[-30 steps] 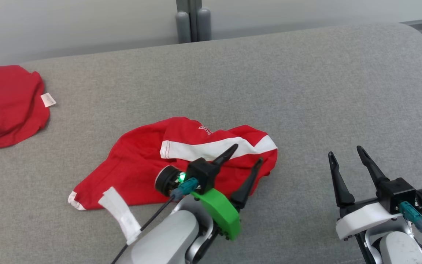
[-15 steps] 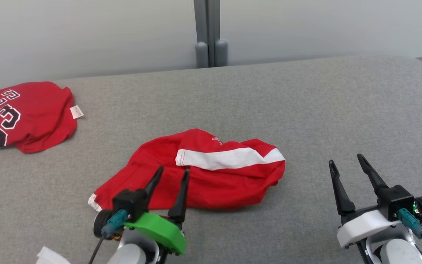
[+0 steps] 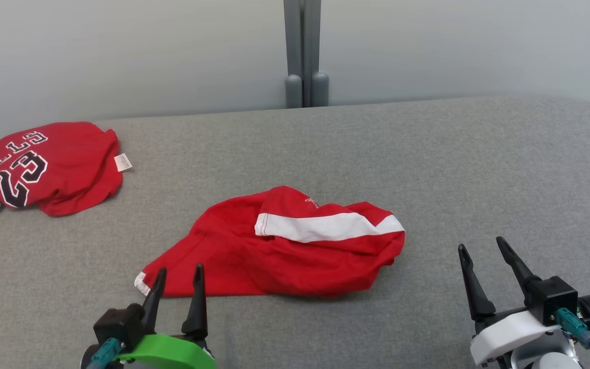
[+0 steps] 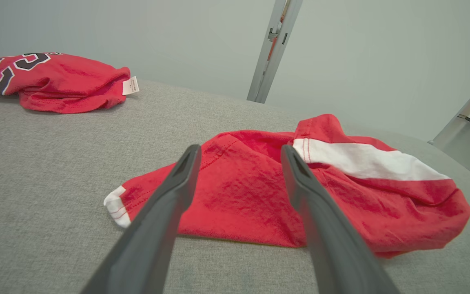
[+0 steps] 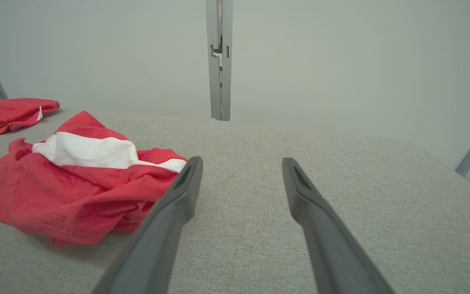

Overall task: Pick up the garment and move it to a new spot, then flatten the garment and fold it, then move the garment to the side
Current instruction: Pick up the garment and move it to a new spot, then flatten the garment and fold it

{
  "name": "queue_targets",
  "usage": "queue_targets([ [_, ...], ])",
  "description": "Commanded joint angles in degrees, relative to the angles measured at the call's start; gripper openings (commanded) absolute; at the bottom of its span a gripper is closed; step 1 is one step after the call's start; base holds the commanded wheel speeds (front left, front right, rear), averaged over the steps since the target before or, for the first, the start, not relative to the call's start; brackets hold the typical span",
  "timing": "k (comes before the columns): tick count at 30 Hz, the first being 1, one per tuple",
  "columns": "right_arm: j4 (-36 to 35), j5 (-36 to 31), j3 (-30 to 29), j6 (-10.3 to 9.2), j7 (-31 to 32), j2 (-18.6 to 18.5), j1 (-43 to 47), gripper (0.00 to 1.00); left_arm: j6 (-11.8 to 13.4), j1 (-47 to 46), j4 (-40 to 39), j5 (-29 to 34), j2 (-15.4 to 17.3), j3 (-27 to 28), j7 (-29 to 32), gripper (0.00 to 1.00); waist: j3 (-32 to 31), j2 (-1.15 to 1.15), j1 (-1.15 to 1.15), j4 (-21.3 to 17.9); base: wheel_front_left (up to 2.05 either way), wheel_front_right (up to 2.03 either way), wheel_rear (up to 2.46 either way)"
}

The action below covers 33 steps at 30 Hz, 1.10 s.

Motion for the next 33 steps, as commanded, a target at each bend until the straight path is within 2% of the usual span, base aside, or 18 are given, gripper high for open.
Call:
queue_targets([
  [1, 0.19, 0.41, -0.04, -0.06, -0.22, -0.18, 0.61, 1.0, -0.5, 1.15, -0.31, 0.73, -0.3, 1.07, -0.05, 1.0, -0.08, 0.0, 0.0, 0.0, 0.0, 0.0, 0.0],
  [14, 1.17, 0.95, -0.01, -0.06, -0.22, -0.19, 0.15, 1.0, -2.25, 2.81, -0.56, 4.11, -1.26, 5.51, -0.05, 1.0, 0.03, 0.0, 0.0, -0.34, 0.0, 0.0, 0.0],
  [33, 1.83, 1.32, 0.13, -0.06, -0.22, -0.18, -0.44, 1.0, -2.73, 0.83, -0.2, 4.2, -1.32, 4.21, -0.05, 1.0, 0.82, 0.0, 0.0, -0.18, 0.0, 0.0, 0.0],
])
